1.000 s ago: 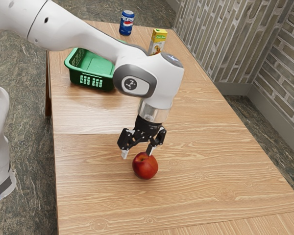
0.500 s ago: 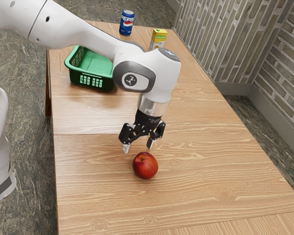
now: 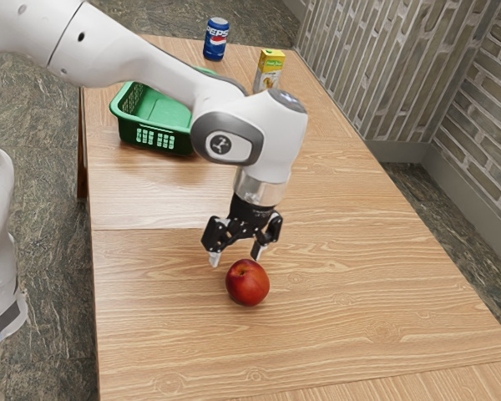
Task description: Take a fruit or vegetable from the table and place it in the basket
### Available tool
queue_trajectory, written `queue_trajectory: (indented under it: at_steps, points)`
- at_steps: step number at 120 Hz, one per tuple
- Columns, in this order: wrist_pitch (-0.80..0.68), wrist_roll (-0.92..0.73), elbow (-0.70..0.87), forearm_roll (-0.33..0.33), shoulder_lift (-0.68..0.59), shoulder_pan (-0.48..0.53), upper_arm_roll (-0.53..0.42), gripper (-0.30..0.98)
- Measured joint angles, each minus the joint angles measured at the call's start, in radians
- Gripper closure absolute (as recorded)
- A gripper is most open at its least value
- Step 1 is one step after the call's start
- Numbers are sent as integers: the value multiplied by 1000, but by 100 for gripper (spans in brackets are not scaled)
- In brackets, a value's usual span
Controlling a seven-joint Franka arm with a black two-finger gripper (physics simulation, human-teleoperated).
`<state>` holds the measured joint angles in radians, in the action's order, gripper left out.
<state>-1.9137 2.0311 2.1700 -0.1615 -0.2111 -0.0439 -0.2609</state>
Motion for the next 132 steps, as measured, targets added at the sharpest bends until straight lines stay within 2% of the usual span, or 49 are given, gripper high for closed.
queue_trajectory:
  at_steps: [14,40,89,103,115,123,132]
  points:
    - [-8,-12,8,4,-10,-2,0,0]
    - [-53,-29,-30,6,57,11,0,0]
    - [-116,-49,-42,4,102,1,-2,0]
    - [-128,-53,-42,2,113,-1,-3,-3]
    - [-138,-55,-41,1,127,-1,-2,-12]
    - [-144,-56,-41,0,137,1,-3,-1]
    - [-151,-59,-40,-3,147,3,-3,0]
